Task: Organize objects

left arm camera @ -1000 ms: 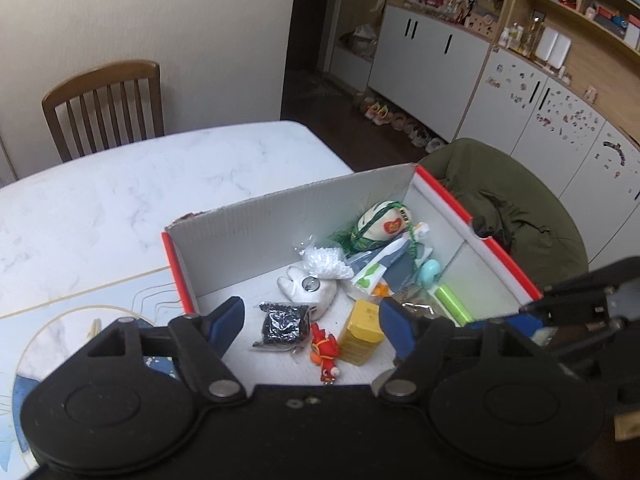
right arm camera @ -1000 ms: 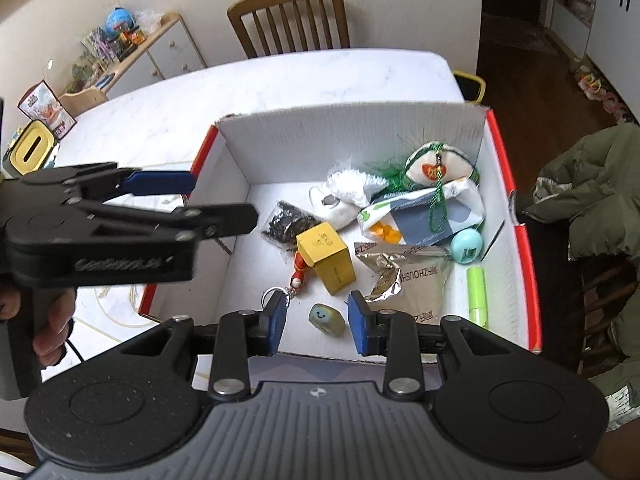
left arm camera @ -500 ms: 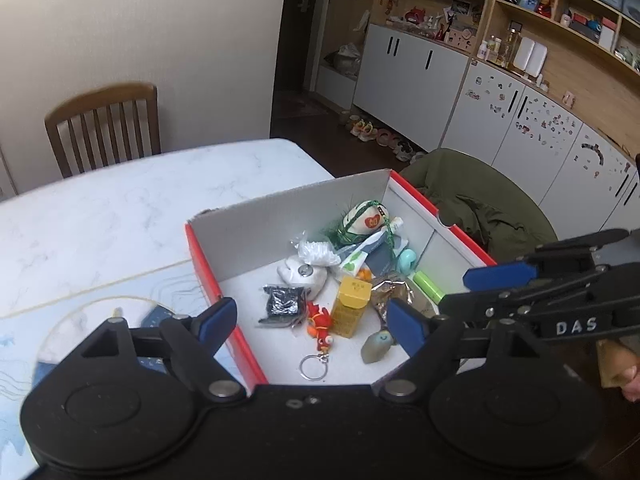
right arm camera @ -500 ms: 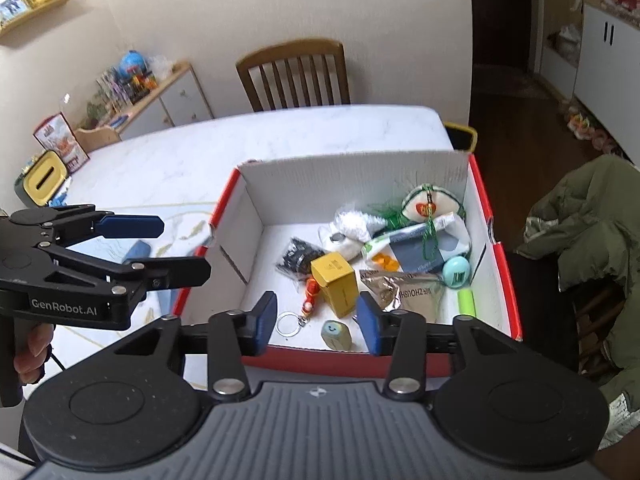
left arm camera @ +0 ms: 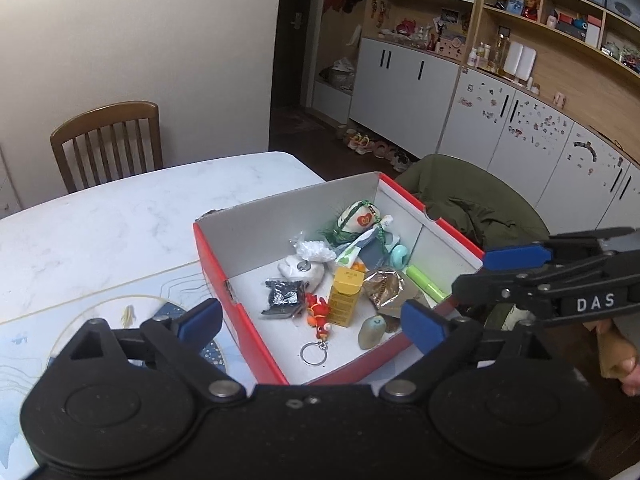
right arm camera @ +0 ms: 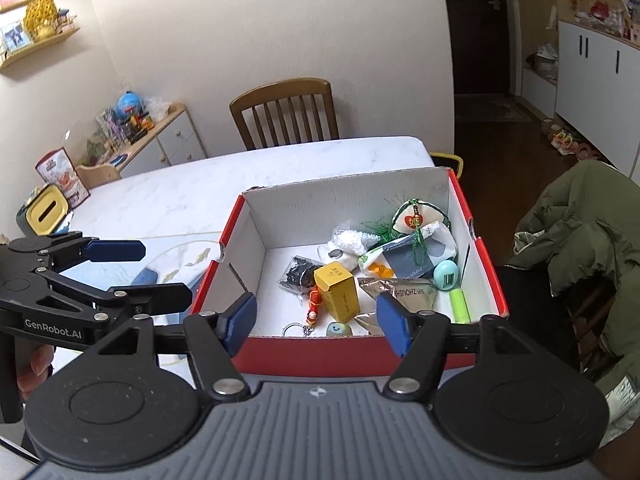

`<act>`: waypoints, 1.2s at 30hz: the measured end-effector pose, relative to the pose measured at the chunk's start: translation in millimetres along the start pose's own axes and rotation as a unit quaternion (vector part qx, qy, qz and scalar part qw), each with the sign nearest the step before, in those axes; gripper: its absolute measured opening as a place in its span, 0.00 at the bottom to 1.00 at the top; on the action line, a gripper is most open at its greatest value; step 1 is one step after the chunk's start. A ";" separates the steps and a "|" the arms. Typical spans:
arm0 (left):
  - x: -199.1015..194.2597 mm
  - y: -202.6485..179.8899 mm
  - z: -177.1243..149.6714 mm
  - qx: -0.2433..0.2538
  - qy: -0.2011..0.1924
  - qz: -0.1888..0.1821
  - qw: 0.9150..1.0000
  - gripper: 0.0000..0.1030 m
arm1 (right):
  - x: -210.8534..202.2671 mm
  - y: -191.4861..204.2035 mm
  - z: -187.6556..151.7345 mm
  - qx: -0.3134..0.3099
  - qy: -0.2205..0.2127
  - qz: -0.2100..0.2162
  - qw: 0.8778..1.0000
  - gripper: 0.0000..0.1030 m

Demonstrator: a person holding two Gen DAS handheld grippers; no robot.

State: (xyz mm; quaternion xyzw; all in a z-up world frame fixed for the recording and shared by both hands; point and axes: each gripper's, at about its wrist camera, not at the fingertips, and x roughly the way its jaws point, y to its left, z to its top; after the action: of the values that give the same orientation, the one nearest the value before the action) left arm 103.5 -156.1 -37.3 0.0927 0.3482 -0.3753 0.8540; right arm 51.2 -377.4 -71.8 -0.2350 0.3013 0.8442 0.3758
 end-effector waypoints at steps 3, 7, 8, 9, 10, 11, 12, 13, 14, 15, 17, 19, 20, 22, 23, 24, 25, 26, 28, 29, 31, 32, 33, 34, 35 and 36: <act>-3.2 1.8 -2.0 -0.009 -0.004 -0.001 1.000 0.97 | -4.7 2.7 -5.1 0.001 -0.012 -0.004 1.000 0.76; -5.8 0.0 -5.1 -0.002 -0.005 0.006 1.000 0.99 | -13.0 4.5 -11.0 0.010 -0.038 -0.011 0.999 0.85; -6.4 0.1 -5.8 -0.003 -0.006 0.007 1.000 0.99 | -14.7 3.7 -11.9 0.018 -0.042 -0.013 0.999 0.88; -7.0 0.3 -6.4 -0.005 -0.007 0.007 1.000 1.00 | -16.1 3.4 -12.6 0.022 -0.044 -0.015 0.999 0.90; -7.5 0.6 -6.8 -0.007 -0.007 0.008 1.000 1.00 | -17.5 3.5 -13.5 0.024 -0.047 -0.020 0.998 0.90; -7.8 0.9 -7.3 -0.010 -0.007 0.011 1.000 1.00 | -18.7 4.5 -15.0 0.024 -0.051 -0.028 0.998 0.91; -8.4 1.1 -7.9 -0.012 -0.008 0.016 1.000 1.00 | -20.3 6.4 -16.5 0.021 -0.056 -0.040 0.997 0.91; -8.8 1.4 -8.2 -0.014 -0.009 0.020 1.000 1.00 | -21.7 8.6 -18.8 0.021 -0.062 -0.053 0.996 0.91; -9.1 1.9 -8.5 -0.015 -0.008 0.022 1.000 1.00 | -22.4 10.1 -21.1 0.023 -0.064 -0.060 0.996 0.92; -9.7 2.8 -8.8 -0.018 -0.008 0.025 1.000 1.00 | -23.2 10.3 -23.3 0.028 -0.063 -0.064 0.996 0.94; -10.6 4.1 -9.5 -0.022 -0.006 0.025 0.999 1.00 | -24.3 10.7 -26.9 0.039 -0.060 -0.073 0.995 0.94; -12.6 3.8 -10.9 -0.023 -0.008 0.026 0.999 1.00 | -26.5 11.0 -29.5 0.045 -0.061 -0.082 0.994 0.94; -13.6 3.1 -11.5 -0.022 -0.009 0.028 0.999 1.00 | -27.3 11.1 -30.0 0.047 -0.063 -0.091 0.993 0.94; -14.9 2.1 -11.7 -0.020 -0.010 0.024 0.999 1.00 | -29.1 11.5 -31.3 0.052 -0.073 -0.113 0.990 0.94; -15.2 1.7 -11.4 -0.020 -0.010 0.024 0.999 1.00 | -30.4 11.9 -31.8 0.055 -0.079 -0.123 0.988 0.94; -15.6 1.2 -11.3 -0.019 -0.010 0.024 0.999 1.00 | -31.1 11.8 -33.0 0.058 -0.081 -0.129 0.987 0.94; -15.7 0.6 -11.2 -0.019 -0.010 0.025 0.999 1.00 | -30.8 11.7 -33.5 0.059 -0.080 -0.130 0.987 0.94; -15.9 0.2 -11.2 -0.018 -0.010 0.026 0.999 1.00 | -30.6 11.9 -34.2 0.060 -0.077 -0.129 0.987 0.94; -15.2 -0.6 -11.4 -0.019 -0.009 0.027 0.999 1.00 | -29.8 11.6 -35.0 0.062 -0.074 -0.125 0.988 0.94; -14.7 -1.0 -11.5 -0.020 -0.007 0.028 0.999 1.00 | -29.5 12.1 -35.2 0.061 -0.072 -0.122 0.988 0.94; -14.1 -0.9 -12.3 -0.021 -0.004 0.027 0.999 1.00 | -29.3 12.4 -35.0 0.060 -0.070 -0.112 0.989 0.94; -13.8 -1.1 -12.5 -0.021 -0.004 0.027 0.999 1.00 | -29.1 12.5 -35.3 0.061 -0.069 -0.107 0.990 0.94; -13.5 -1.0 -12.4 -0.021 -0.003 0.028 0.999 1.00 | -28.7 13.4 -35.5 0.060 -0.068 -0.107 0.990 0.94; -13.5 -1.0 -12.4 -0.021 -0.004 0.027 0.999 1.00 | -28.1 14.5 -35.5 0.059 -0.066 -0.109 0.990 0.94; -13.5 -1.0 -12.4 -0.021 -0.004 0.026 0.999 1.00 | -27.7 14.8 -35.6 0.059 -0.065 -0.111 0.990 0.94; -13.4 -0.8 -12.7 -0.022 -0.004 0.025 0.999 1.00 | -27.4 16.3 -35.7 0.059 -0.064 -0.115 0.990 0.94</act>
State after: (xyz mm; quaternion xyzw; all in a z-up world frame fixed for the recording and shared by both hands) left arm 89.8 -143.6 -37.7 0.0815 0.3506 -0.3464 0.8663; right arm 61.2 -424.1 -74.5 -0.1910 0.2967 0.7896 0.5020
